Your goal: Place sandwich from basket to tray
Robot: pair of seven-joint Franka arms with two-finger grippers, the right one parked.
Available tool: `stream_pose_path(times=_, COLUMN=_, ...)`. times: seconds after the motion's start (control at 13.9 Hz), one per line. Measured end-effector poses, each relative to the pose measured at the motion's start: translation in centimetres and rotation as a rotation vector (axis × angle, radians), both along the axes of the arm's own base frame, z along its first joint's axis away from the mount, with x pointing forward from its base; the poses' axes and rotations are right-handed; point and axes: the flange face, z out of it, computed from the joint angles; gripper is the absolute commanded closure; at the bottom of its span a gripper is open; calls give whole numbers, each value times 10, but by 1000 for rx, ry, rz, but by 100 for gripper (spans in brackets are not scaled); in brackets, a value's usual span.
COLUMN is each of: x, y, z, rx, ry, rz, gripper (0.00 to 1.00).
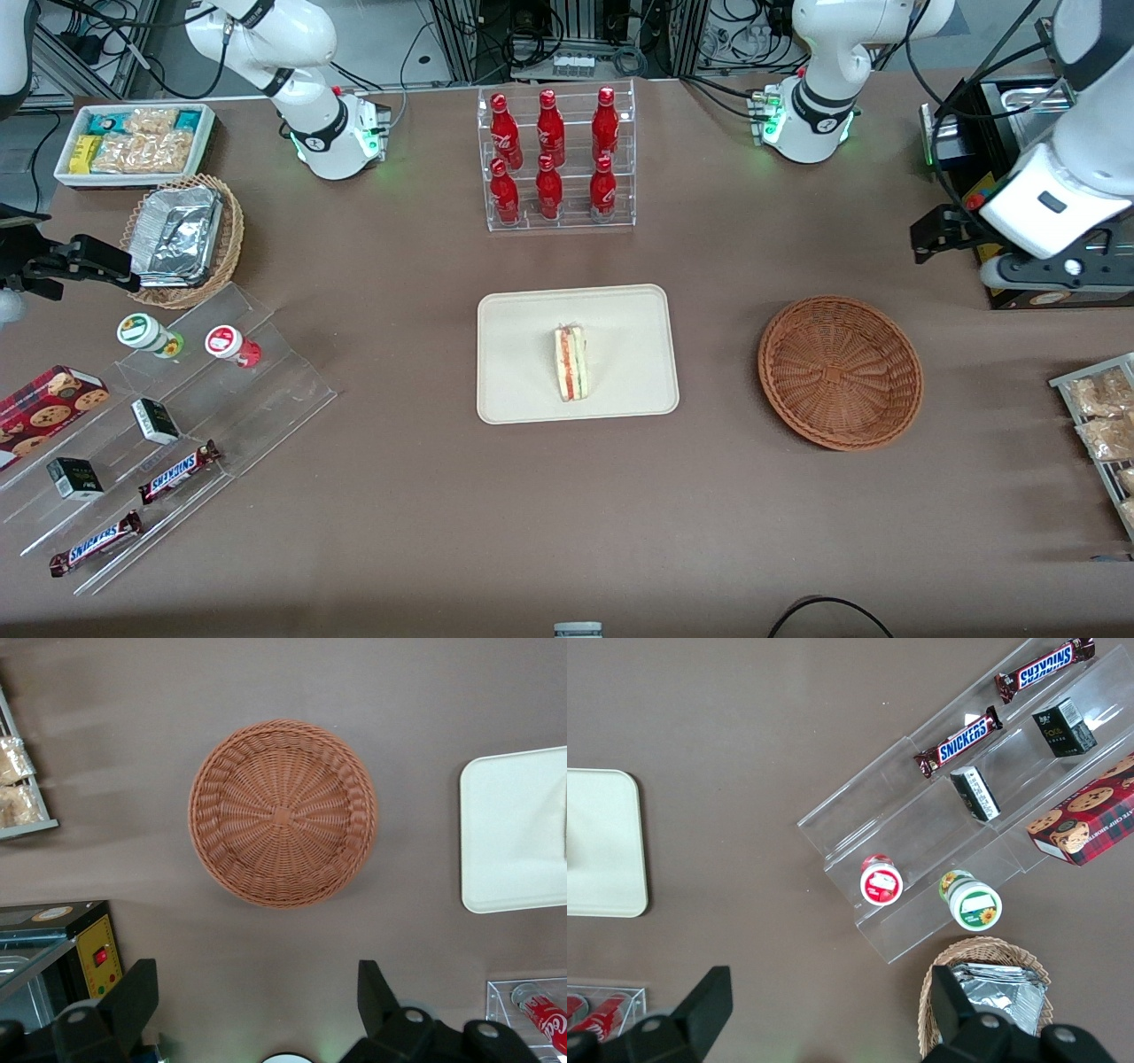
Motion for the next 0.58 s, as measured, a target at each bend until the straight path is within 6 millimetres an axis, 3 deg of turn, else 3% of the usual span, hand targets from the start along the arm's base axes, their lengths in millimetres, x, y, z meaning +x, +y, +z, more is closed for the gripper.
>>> stream_pose_path(times=0.22, x=1, y=26, z=2, rx=-5, ry=0, rz=1, gripper=1)
stream_pose_path(times=0.58, x=0, y=35, z=4, rx=-16, ry=-4, rz=13, gripper=1)
